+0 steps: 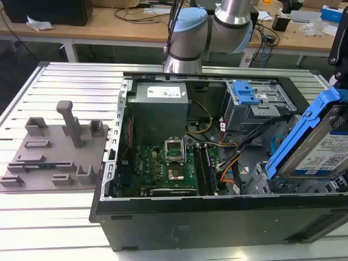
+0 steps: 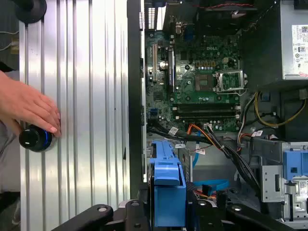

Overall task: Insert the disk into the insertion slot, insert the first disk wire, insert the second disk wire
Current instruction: 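Insert the disk into the insertion slot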

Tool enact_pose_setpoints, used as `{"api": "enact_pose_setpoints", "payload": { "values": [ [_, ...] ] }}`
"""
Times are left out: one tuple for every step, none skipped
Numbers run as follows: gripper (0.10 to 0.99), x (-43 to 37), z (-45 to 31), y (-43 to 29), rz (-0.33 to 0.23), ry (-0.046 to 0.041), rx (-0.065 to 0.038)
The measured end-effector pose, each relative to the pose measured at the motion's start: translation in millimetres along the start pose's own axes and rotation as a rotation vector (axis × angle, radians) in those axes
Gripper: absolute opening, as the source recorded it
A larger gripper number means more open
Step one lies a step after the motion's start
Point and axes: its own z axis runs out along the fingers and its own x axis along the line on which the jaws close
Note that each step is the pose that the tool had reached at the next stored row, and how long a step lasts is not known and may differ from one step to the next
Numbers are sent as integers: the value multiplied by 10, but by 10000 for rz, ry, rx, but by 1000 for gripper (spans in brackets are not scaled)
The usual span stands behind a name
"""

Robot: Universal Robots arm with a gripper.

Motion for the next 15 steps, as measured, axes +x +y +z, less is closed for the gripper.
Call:
{"api": "enact_pose_setpoints", "payload": {
  "values": [
    [365,0,0,0,-1,-1,0],
    [365,0,0,0,0,-1,0],
    [365,0,0,0,0,0,0],
    [365,0,0,0,0,0,0],
    [365,0,0,0,0,0,0],
    [365,0,0,0,0,0,0],
    [365,0,0,0,0,0,0],
    [365,0,0,0,0,0,0],
    [365,0,0,0,0,-1,0],
    [365,0,0,0,0,0,0],
    [365,0,0,0,0,0,1],
    [365,0,0,0,0,-3,0],
    [365,0,0,0,-7,-169,7],
    [365,0,0,-1,-11,-245,14],
    [365,0,0,-1,-14,-307,19]
  ]
}}
